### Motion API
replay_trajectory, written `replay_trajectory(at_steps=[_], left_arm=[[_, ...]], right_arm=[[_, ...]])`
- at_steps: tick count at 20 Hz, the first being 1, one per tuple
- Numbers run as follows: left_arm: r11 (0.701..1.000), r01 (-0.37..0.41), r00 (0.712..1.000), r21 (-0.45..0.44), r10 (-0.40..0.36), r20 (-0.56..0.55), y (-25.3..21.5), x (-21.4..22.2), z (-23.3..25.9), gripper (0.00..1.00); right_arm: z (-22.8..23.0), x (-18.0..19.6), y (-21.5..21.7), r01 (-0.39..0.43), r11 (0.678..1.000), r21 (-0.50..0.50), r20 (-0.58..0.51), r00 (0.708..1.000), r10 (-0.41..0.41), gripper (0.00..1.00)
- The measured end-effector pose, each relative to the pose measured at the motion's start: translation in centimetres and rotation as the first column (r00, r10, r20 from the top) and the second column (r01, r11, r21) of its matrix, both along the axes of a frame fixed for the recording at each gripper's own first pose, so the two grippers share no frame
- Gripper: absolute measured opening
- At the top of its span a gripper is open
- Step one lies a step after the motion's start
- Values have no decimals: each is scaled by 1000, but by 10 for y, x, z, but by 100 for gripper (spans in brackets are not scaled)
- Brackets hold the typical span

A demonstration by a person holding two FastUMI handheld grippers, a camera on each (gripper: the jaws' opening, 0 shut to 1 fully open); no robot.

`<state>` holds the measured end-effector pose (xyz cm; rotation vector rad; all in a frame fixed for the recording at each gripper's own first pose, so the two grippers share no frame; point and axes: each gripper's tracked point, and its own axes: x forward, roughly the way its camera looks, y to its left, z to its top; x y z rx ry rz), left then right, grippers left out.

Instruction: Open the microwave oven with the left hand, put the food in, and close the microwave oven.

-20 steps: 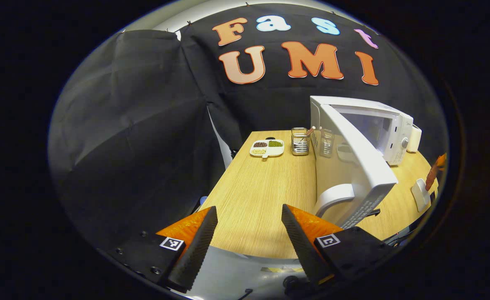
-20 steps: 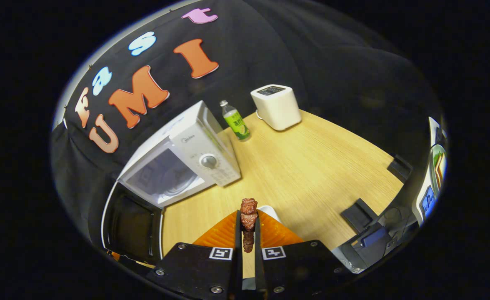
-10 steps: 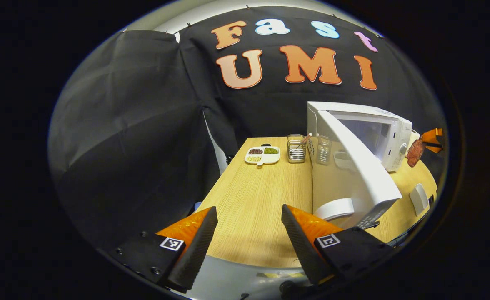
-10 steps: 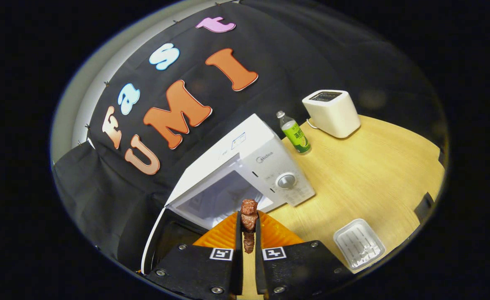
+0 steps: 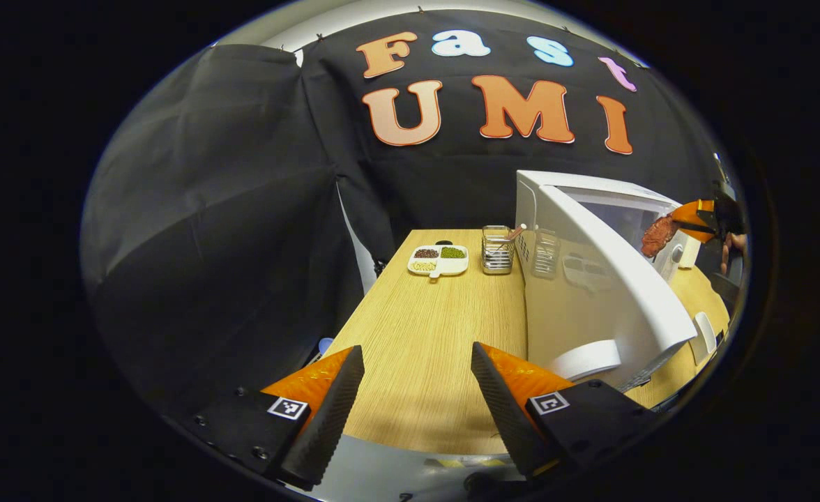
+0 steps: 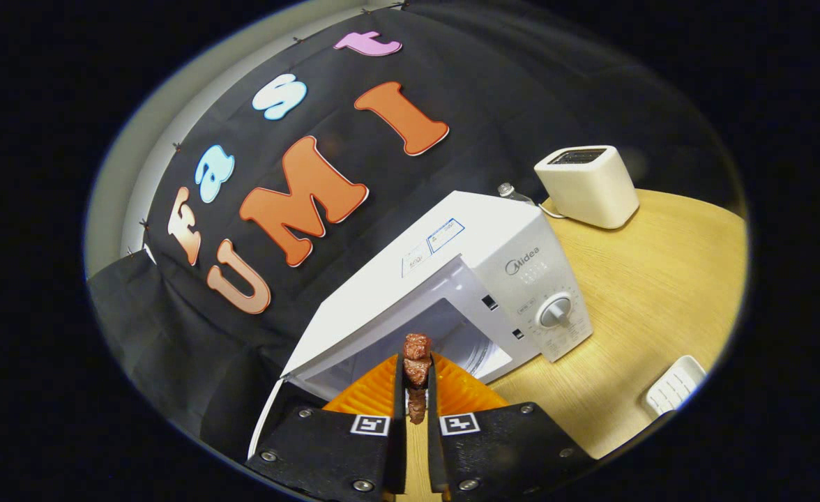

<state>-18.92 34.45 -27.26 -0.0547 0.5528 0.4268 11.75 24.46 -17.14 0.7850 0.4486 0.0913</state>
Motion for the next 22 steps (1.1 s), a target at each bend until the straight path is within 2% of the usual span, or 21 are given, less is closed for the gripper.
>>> replay_trajectory(at_steps=[7, 11, 14, 22], left_arm=[[998, 54, 998, -16, -54, -17, 7, 10, -8, 100], [997, 73, 997, -39, -75, -30, 10, 13, -12, 100], [995, 86, 995, -47, -89, -45, 10, 11, -14, 100], [996, 74, 995, -40, -76, -69, 15, -4, -15, 99]], right_arm=[[-40, 42, 42, 111, 993, 49, -52, 993, -108, 12], [-53, 66, 52, 170, 982, 77, -68, 984, -165, 12], [-70, 78, 55, 242, 968, 71, -101, 967, -234, 12], [-97, 109, 73, 386, 912, 143, -183, 915, -359, 12]])
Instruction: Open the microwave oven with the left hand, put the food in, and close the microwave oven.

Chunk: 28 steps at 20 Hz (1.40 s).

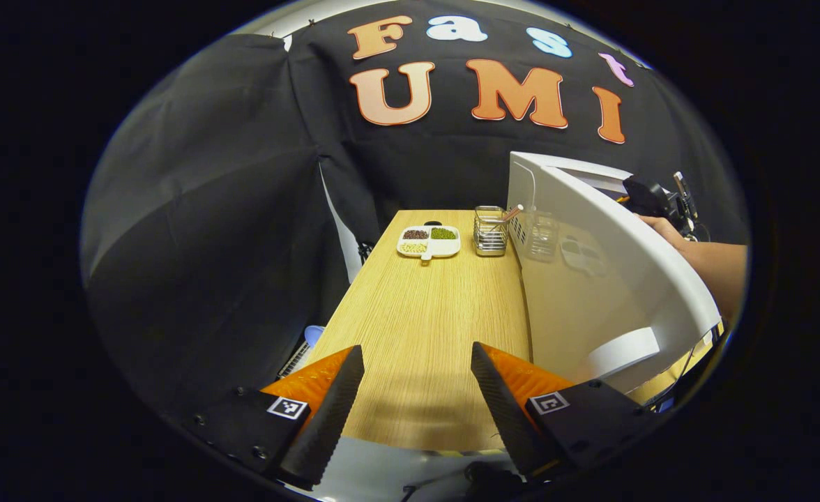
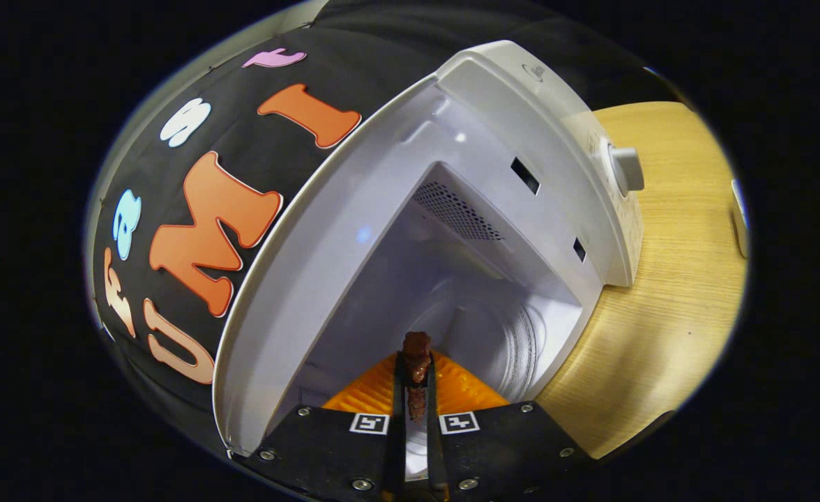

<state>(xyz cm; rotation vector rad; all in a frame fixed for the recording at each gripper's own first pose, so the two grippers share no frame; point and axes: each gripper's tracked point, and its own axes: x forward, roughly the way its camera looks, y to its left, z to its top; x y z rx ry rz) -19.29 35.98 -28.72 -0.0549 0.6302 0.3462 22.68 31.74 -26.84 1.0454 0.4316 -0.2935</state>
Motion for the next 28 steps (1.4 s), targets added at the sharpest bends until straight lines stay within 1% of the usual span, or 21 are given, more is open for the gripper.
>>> replay_trajectory(at_steps=[2, 3, 5, 7, 10, 11, 13, 15, 16, 17, 18, 19, 20, 21, 22, 23, 24, 25, 26, 28], left_arm=[[1000, 2, 1000, 2, -2, -8, -1, -4, 0, 100], [1000, 3, 1000, 7, -3, -12, -1, -6, 0, 100], [1000, 3, 1000, 11, -3, -11, -3, -8, 3, 100], [1000, 2, 1000, 5, -2, -18, -5, -9, 1, 100], [1000, -6, 999, 21, 7, -35, -6, -10, 5, 99], [1000, 3, 1000, 31, -2, -29, -9, -7, 9, 99], [999, 27, 999, 37, -26, -18, -17, 1, 14, 100], [999, 34, 999, 30, -33, -16, -20, 7, 15, 100], [999, 30, 999, 21, -30, -16, -23, 9, 15, 100], [1000, 25, 1000, 18, -25, -18, -25, 9, 15, 100], [999, 23, 1000, 27, -23, -18, -27, 10, 16, 92], [999, 29, 999, 35, -29, -14, -30, 13, 17, 92], [999, 37, 999, 37, -36, -12, -34, 14, 18, 92], [998, 44, 999, 38, -43, -5, -39, 17, 20, 92], [998, 54, 999, 39, -54, -2, -44, 20, 22, 95], [997, 65, 998, 40, -65, -2, -51, 22, 22, 92], [996, 75, 997, 42, -75, -2, -57, 25, 22, 95], [995, 84, 996, 44, -84, 0, -62, 27, 23, 95], [995, 92, 996, 45, -93, 1, -67, 29, 24, 92], [993, 105, 994, 48, -105, 8, -78, 32, 27, 91]], right_arm=[[-14, 6, 2, 40, 998, 46, -24, 999, -39, 13], [-14, 7, 5, 51, 997, 61, -24, 998, -50, 14], [-18, 11, 5, 61, 996, 58, -25, 998, -60, 13], [-22, 11, 9, 51, 997, 65, -42, 998, -48, 16], [-28, 7, 17, -28, 999, 19, -70, 997, 29, 20], [-34, 4, 20, -63, 998, -3, -92, 994, 62, 22], [-41, -5, 24, -131, 991, -36, -131, 983, 126, 28], [-42, -11, 24, -179, 982, -55, -150, 974, 169, 37], [-41, -12, 23, -201, 977, -70, -147, 971, 189, 44], [-39, -11, 23, -225, 969, -97, -134, 968, 212, 59], [-39, -12, 23, -258, 958, -129, -132, 962, 241, 62], [-40, -14, 19, -286, 945, -158, -136, 954, 266, 67], [-40, -17, 18, -309, 934, -177, -140, 948, 287, 79], [-35, -22, 17, -325, 927, -189, -144, 943, 301, 84], [-33, -25, 15, -342, 917, -204, -150, 937, 316, 90], [-31, -28, 12, -360, 906, -222, -155, 930, 332, 92], [-31, -29, 12, -385, 892, -239, -166, 921, 353, 93], [-33, -31, 13, -415, 875, -248, -181, 908, 379, 93], [-35, -32, 14, -444, 858, -258, -202, 893, 401, 93], [-36, -39, 12, -484, 831, -273, -245, 870, 427, 94]])
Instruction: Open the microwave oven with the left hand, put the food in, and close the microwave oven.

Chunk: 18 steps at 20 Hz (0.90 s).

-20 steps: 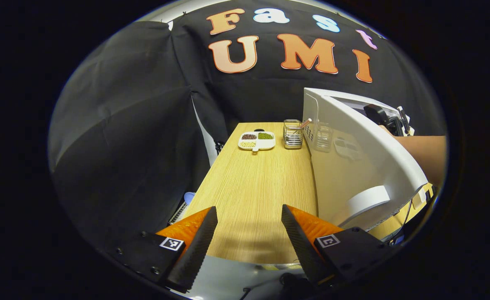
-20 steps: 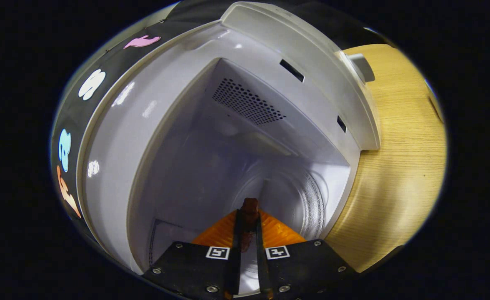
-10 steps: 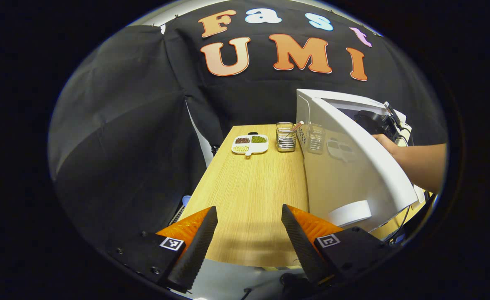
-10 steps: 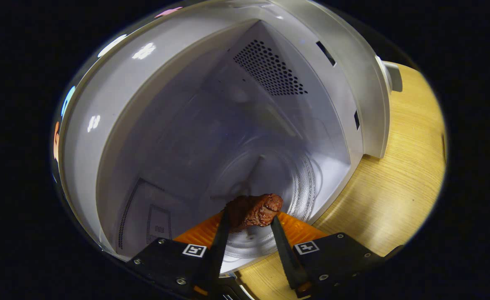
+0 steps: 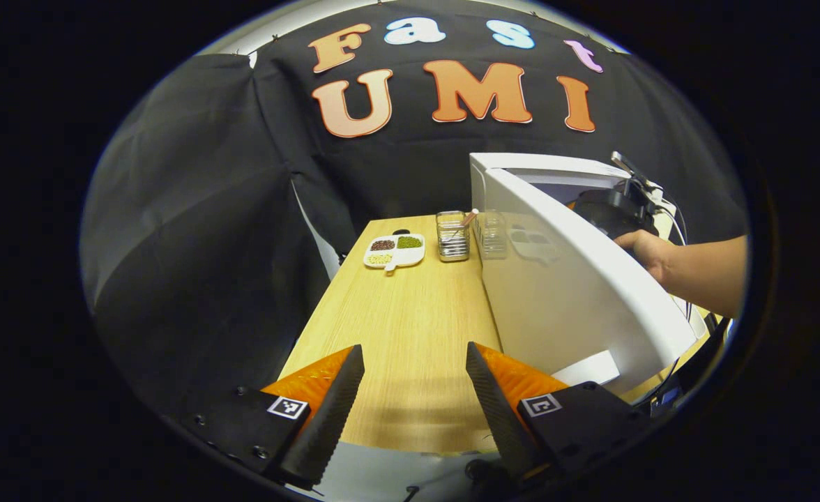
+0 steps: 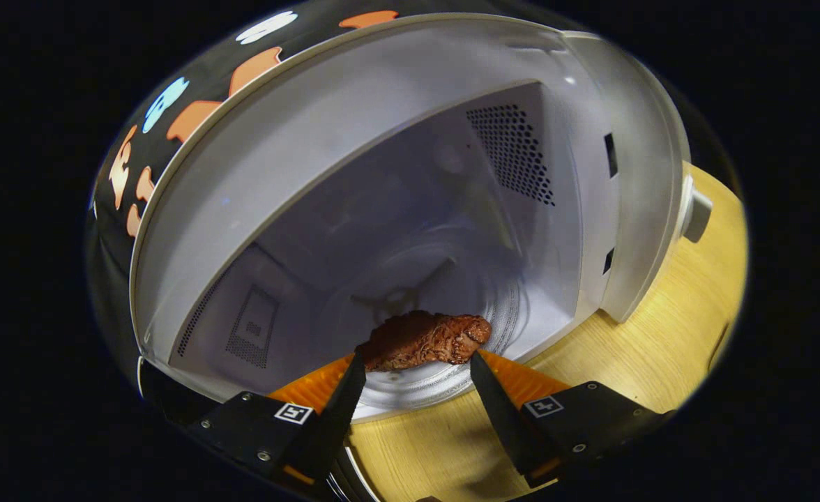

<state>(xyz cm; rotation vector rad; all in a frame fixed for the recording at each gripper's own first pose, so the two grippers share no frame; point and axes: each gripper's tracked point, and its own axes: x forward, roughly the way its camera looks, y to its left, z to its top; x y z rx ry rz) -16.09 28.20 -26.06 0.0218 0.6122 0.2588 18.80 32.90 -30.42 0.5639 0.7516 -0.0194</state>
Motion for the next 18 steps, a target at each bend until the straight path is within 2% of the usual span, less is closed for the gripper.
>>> replay_trajectory(at_steps=[1, 2, 3, 4, 5, 6, 7, 8, 9, 10, 11, 13, 17, 18], left_arm=[[1000, 4, 1000, 1, -4, 1, -4, 0, -1, 95], [1000, 8, 1000, -2, -8, 7, -9, 2, 1, 91], [1000, 10, 1000, -6, -10, 10, -13, 3, 1, 91], [1000, 15, 1000, -11, -15, 12, -17, 5, 1, 98], [1000, 20, 1000, -14, -20, 14, -21, 5, 1, 91], [999, 28, 1000, -18, -28, 14, -25, 8, 1, 99], [999, 36, 999, -19, -36, 15, -30, 9, 0, 99], [999, 48, 999, -20, -48, 17, -35, 11, 0, 92], [998, 63, 998, -22, -62, 20, -41, 14, 1, 92], [997, 76, 997, -19, -76, 22, -47, 17, 2, 98], [995, 93, 995, -20, -92, 25, -53, 19, 2, 92], [992, 124, 992, -28, -123, 31, -68, 26, 1, 95], [980, 194, 980, -45, -192, 45, -101, 40, 1, 95], [976, 210, 977, -49, -208, 49, -109, 45, 1, 91]], right_arm=[[-2, -6, -2, -11, 1000, -6, -22, 1000, 10, 94], [-5, -11, -4, -25, 1000, -1, -35, 999, 25, 95], [-7, -17, -6, -37, 999, 0, -48, 998, 37, 95], [-7, -21, -9, -49, 999, 2, -45, 998, 50, 95], [-4, -24, -12, -60, 998, -9, -39, 997, 60, 94], [-1, -27, -16, -74, 997, -21, -27, 997, 73, 95], [1, -32, -20, -92, 995, -36, -16, 996, 91, 95], [5, -38, -24, -109, 993, -50, -2, 994, 109, 94], [10, -44, -27, -132, 989, -63, 14, 991, 133, 95], [15, -50, -32, -151, 985, -79, 28, 988, 154, 94], [22, -56, -37, -170, 981, -94, 47, 983, 175, 95], [36, -69, -50, -205, 971, -120, 83, 973, 215, 95], [77, -90, -82, -239, 957, -162, 174, 948, 267, 95], [89, -93, -91, -242, 953, -180, 204, 939, 277, 95]])
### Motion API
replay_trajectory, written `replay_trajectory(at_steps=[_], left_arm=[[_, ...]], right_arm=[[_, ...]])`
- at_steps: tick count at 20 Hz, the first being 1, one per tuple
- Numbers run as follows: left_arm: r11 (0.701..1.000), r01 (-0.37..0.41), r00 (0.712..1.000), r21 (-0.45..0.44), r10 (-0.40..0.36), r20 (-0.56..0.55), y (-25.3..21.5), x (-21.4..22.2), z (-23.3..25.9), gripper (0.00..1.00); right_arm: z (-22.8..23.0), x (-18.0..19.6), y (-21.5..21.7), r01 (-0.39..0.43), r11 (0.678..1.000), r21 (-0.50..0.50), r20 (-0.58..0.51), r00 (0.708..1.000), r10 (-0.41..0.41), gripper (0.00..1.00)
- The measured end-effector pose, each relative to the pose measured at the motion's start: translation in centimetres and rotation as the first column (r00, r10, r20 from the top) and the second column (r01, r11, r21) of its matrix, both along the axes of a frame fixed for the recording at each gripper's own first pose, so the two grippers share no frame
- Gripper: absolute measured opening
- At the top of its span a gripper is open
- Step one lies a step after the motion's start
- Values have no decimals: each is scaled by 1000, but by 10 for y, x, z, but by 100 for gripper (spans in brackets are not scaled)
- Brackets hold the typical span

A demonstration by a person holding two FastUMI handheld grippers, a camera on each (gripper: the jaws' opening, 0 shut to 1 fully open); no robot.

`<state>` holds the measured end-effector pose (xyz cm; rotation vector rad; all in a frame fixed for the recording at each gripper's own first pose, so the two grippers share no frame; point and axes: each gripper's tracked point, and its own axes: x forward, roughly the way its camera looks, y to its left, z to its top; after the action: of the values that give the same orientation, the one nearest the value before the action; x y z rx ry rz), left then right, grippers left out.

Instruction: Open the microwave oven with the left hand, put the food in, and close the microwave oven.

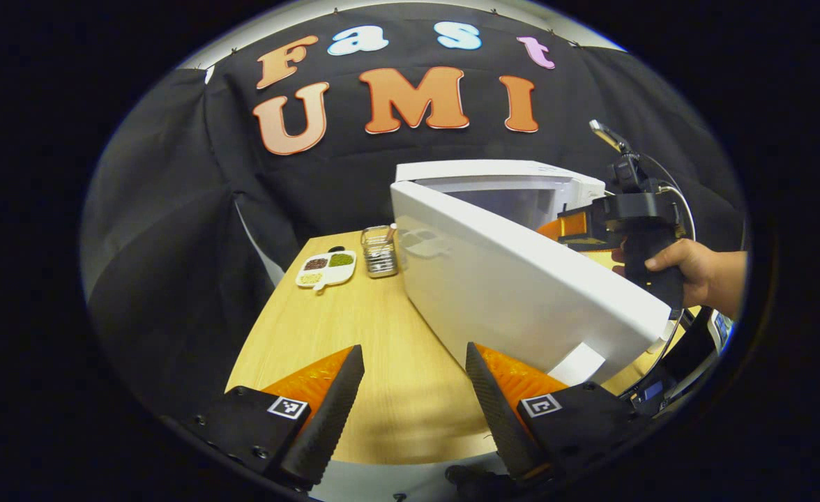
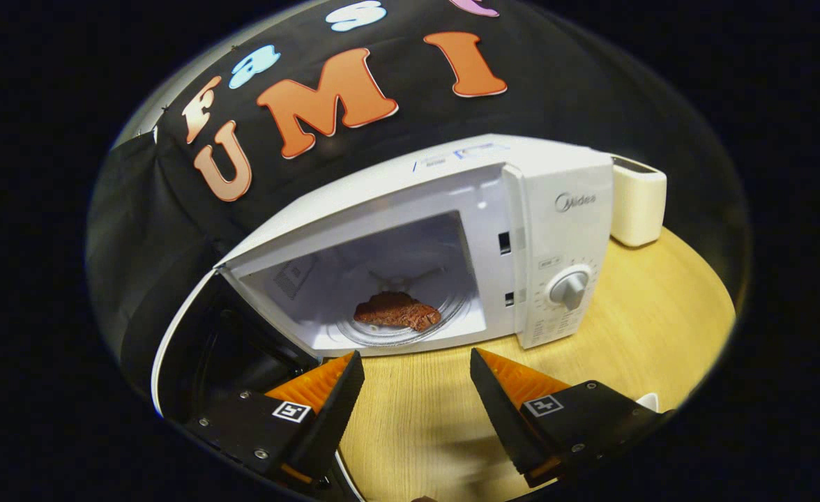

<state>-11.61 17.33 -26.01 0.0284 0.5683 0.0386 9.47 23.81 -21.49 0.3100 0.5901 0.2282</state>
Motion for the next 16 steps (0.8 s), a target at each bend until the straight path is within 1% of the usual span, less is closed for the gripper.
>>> replay_trajectory(at_steps=[1, 2, 3, 5, 6, 7, 8, 11, 12, 13, 14, 15, 16], left_arm=[[1000, 17, 1000, -6, -17, 2, -8, 6, -1, 95], [999, 32, 999, -11, -32, 6, -16, 10, 0, 91], [999, 47, 999, -16, -47, 8, -24, 14, 0, 91], [997, 75, 997, -22, -75, 14, -39, 21, 1, 92], [996, 88, 996, -25, -88, 15, -47, 25, 0, 95], [995, 100, 995, -29, -99, 18, -55, 28, -1, 91], [993, 112, 994, -35, -112, 19, -63, 31, -2, 95], [988, 142, 990, -55, -141, 19, -86, 43, -6, 95], [987, 149, 989, -61, -148, 19, -93, 46, -7, 91], [985, 157, 987, -69, -156, 24, -101, 49, -6, 95], [984, 164, 986, -76, -162, 28, -108, 53, -5, 92], [982, 169, 985, -82, -168, 28, -115, 54, -6, 95], [981, 174, 985, -87, -173, 27, -121, 57, -7, 95]], right_arm=[[10, -3, -11, -8, 1000, -17, 32, 999, 8, 95], [20, -5, -20, -10, 999, -36, 63, 998, 12, 95], [30, -7, -30, -7, 999, -49, 91, 996, 12, 95], [49, -10, -49, 7, 998, -57, 138, 990, 0, 95], [56, -11, -57, 16, 998, -54, 156, 988, -7, 95], [63, -13, -68, 28, 998, -59, 172, 985, -18, 95], [64, -12, -75, 33, 997, -65, 186, 982, -21, 95], [66, -19, -100, 38, 993, -115, 218, 976, -12, 95], [69, -23, -107, 40, 991, -131, 227, 974, -9, 95], [72, -26, -114, 38, 989, -140, 240, 971, -3, 95], [77, -28, -119, 42, 987, -154, 254, 967, -2, 95], [81, -30, -125, 44, 985, -164, 267, 964, 2, 95], [85, -32, -131, 50, 984, -173, 282, 959, 0, 95]])
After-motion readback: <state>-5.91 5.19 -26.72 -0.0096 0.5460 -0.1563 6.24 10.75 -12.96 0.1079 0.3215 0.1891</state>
